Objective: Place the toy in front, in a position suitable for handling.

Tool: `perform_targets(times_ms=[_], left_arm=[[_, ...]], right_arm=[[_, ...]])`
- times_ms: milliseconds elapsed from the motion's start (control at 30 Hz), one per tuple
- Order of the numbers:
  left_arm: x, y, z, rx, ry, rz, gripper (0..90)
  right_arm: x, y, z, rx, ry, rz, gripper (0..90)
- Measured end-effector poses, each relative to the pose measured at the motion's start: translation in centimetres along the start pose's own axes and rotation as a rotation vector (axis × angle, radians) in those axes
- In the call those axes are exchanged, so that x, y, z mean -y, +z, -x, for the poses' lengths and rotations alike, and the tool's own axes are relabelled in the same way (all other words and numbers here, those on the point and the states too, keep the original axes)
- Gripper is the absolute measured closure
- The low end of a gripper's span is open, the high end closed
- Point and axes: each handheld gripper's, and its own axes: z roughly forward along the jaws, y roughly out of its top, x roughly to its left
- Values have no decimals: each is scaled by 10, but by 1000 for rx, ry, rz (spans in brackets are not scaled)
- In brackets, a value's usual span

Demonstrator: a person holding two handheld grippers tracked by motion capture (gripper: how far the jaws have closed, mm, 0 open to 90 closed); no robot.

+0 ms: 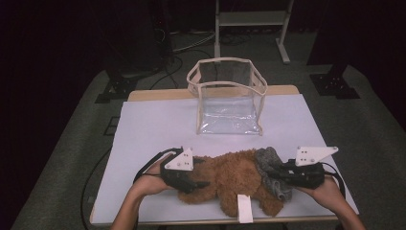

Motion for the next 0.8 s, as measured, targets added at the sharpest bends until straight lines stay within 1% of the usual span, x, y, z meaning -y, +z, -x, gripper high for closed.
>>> perform_targets(times_ms=[67,167,200,300,367,433,500,533,600,667,700,800], left_arm=[[0,0,0,2,2,-1,343],[0,0,-1,4,4,0,343],[0,0,-1,5,3,1,343],[0,0,0,5,4,3,343],[0,1,0,5,5,3,343],[-1,1,1,5,8,1,344],[-1,1,1,5,9,1,343],[-1,1,1,3,11,0,343],[-2,1,1,0,14,-1,343],[-2,2,1,2,15,0,343],[-2,2,1,2,17,2,343],[-4,2,0,0,16,1,338]], right_arm=[[-8,0,-1,5,-25,-2,792],[-23,3,0,-1,-51,5,792],[-32,6,0,-4,-68,3,792],[-49,14,3,-12,-99,-5,792],[-60,22,6,-21,-120,-20,792],[-69,30,10,-30,-129,-31,791],[-77,38,15,-43,-128,-41,790],[-79,41,17,-46,-129,-46,788],[-81,49,20,-72,-115,-68,786],[-79,56,22,-91,-118,-94,787],[-76,58,22,-101,-113,-107,790],[-69,57,21,-109,-96,-118,796]])
